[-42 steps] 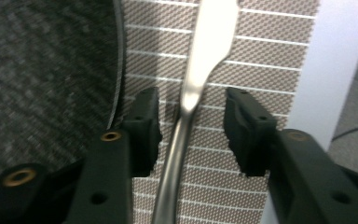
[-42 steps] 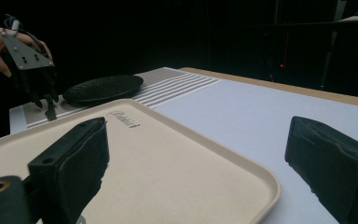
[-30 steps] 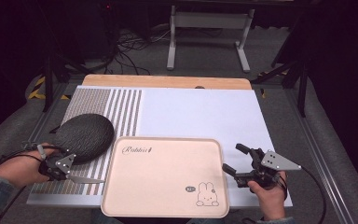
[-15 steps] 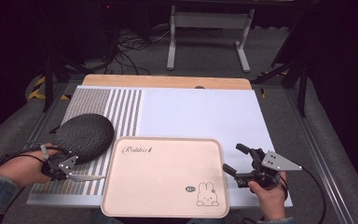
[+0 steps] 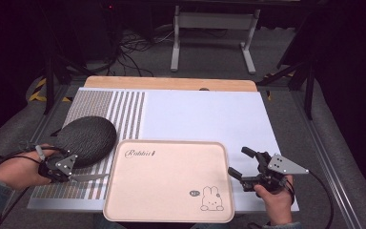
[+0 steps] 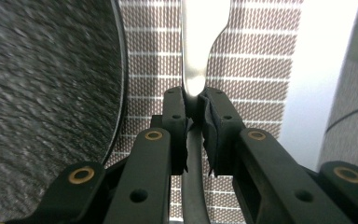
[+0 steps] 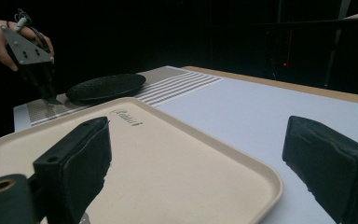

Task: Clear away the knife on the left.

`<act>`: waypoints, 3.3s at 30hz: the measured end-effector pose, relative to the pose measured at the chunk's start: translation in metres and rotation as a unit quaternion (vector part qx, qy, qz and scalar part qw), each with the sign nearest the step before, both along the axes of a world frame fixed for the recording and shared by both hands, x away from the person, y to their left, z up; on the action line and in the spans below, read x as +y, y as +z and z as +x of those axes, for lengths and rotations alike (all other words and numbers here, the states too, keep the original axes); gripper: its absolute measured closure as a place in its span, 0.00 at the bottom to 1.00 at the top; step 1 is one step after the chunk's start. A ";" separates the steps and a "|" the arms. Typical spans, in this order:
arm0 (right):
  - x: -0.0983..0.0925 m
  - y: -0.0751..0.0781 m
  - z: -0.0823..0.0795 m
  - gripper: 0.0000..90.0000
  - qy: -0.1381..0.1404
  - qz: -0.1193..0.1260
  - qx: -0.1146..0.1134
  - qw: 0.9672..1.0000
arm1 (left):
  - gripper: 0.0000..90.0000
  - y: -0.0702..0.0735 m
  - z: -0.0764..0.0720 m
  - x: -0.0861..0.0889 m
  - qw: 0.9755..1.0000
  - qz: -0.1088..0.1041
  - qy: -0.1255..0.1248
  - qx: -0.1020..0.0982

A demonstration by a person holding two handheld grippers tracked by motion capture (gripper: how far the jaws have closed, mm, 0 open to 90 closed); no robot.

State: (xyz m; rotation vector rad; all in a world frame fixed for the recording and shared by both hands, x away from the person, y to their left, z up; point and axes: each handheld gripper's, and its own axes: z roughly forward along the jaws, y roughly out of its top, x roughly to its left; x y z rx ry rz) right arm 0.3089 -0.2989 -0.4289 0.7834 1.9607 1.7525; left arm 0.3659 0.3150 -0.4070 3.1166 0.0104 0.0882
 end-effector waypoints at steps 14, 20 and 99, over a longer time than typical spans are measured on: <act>-0.001 0.000 0.001 0.10 -0.007 -0.008 0.001 1.000 | 0.89 0.035 -0.003 -0.025 0.992 -0.060 0.114 0.004; -0.002 0.001 0.000 0.11 -0.016 -0.017 -0.006 1.000 | 0.89 0.042 -0.004 -0.035 0.981 -0.079 0.174 0.016; -0.004 0.006 -0.003 0.11 -0.020 -0.012 -0.015 1.000 | 0.89 -0.007 0.005 -0.159 0.922 -0.168 0.313 0.155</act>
